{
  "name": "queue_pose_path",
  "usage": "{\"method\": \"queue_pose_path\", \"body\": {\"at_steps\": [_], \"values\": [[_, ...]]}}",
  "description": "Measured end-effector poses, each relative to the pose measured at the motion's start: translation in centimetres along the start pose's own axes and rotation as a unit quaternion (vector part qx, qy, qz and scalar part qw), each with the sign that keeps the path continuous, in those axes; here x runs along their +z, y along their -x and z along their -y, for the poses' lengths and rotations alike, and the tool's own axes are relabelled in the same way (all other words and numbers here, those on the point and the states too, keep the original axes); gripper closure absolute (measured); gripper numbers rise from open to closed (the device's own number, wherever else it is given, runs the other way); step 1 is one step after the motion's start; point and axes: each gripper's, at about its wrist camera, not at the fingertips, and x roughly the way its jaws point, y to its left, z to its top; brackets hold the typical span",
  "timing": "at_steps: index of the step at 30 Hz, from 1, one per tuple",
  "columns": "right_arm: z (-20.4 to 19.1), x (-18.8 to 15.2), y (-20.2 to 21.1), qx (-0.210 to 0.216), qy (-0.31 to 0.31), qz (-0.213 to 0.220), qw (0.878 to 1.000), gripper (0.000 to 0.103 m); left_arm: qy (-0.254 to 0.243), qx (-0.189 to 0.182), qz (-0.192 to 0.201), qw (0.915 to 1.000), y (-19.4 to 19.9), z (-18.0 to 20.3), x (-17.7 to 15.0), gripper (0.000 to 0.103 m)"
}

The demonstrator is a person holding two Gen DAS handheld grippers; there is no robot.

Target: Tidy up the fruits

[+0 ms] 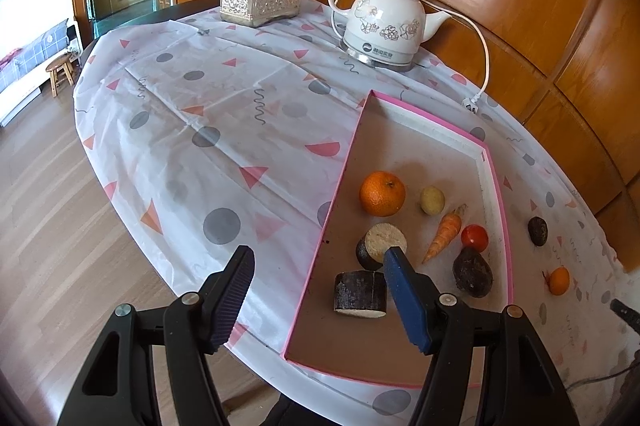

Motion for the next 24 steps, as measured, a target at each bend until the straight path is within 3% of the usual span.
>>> {"method": "queue_pose_path", "body": {"at_steps": [13, 19, 24], "values": [[9.5, 2.0, -0.8, -0.087, -0.106, 0.030, 0.990, 0.072, -0.016, 0.010, -0.001, 0.9998, -0.1, 1.1, 0.2, 0.035], [12.1, 1.2, -2.1, -0.091, -0.158, 0.000, 0.983, 0.072, -0.023, 0.014, -0.006, 0.9996, -0.6, 2.0, 0.1, 0.035], [12.4, 0.9, -2.5, -0.111, -0.161, -0.014, 0.981, 0.072, -0.033, 0.015, -0.009, 0.9993, -0.8, 2.8, 0.0, 0.035]]}}
